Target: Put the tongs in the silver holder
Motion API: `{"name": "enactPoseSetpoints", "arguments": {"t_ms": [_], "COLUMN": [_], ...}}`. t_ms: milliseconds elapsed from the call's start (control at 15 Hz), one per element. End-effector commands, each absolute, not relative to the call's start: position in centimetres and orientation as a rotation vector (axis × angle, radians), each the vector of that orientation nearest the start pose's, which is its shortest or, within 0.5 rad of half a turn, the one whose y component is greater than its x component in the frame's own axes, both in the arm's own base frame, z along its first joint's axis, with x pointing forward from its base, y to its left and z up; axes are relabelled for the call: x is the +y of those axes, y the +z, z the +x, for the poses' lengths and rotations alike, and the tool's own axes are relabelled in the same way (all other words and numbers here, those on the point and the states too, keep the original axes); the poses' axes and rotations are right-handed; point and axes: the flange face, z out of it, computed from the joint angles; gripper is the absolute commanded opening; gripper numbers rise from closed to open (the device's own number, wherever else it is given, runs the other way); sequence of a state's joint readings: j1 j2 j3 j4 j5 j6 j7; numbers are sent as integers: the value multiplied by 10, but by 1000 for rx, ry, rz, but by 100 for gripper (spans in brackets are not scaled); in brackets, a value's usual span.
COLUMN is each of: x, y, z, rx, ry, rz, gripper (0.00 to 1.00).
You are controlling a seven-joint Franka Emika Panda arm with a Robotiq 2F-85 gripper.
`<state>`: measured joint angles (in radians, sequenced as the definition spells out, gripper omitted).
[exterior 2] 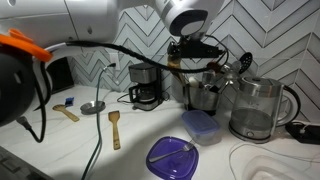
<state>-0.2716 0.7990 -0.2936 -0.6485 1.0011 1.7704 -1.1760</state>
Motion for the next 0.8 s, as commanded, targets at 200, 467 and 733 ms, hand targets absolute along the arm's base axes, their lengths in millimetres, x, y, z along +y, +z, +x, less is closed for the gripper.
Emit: {"name": "enactPoseSetpoints", "arguments": {"t_ms": [200, 467, 733], "x": [-222, -214, -194], "y": [607, 607, 612], "z": [702, 673, 650], "rx": [-842, -865, -890], "ry": [-775, -516, -437], "rz": [-2763, -2912, -2954], "gripper": [100, 100, 100]}}
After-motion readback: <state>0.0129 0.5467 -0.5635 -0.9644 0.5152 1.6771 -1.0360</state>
